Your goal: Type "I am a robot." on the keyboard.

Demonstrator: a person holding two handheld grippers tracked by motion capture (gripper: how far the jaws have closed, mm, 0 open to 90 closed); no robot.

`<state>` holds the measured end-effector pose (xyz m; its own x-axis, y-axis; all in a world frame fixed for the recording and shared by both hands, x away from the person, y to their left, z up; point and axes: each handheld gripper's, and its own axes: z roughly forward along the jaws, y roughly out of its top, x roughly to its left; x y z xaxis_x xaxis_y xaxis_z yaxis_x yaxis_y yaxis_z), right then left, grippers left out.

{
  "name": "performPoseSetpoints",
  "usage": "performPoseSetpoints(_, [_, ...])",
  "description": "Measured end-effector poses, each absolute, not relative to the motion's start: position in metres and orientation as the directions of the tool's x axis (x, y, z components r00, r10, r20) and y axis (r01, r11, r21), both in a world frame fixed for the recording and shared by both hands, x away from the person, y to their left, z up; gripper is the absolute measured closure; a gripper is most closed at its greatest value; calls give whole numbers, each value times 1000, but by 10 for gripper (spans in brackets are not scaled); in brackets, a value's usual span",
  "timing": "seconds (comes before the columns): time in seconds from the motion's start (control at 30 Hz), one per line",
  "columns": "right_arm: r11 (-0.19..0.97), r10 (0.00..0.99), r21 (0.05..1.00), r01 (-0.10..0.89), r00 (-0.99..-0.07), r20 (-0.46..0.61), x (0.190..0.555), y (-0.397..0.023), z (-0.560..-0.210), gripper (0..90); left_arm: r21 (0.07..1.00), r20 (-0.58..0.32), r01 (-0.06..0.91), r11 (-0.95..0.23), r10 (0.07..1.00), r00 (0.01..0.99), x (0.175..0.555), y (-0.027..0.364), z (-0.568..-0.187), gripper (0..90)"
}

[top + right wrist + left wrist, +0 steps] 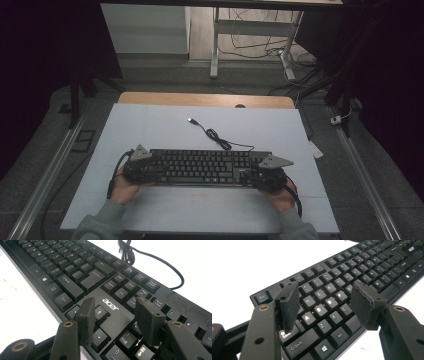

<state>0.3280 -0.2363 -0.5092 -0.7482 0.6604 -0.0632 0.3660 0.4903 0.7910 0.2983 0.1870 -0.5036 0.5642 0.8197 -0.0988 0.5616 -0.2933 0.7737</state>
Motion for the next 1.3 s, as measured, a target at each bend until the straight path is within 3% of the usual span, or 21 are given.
performPoseSetpoints(0.53, [502, 657, 784, 364, -750, -73, 328, -235, -510, 511, 763, -83, 582, -280, 851, 518, 304, 202, -510, 480])
performPoseSetpoints(0.7, [503, 657, 784, 364, -750, -73, 328, -235, -510, 511, 755, -83, 589, -290, 848, 524, 305, 204, -513, 569])
performPoseSetpoints(1.07, [503, 659, 784, 365, -749, -74, 328, -235, -511, 511, 728, -61, 587, -354, 820, 569, 307, 198, -518, 864])
performPoseSetpoints(1.3, [507, 659, 781, 366, -748, -77, 328, -235, -511, 511, 719, -46, 586, -374, 816, 577, 309, 193, -521, 889])
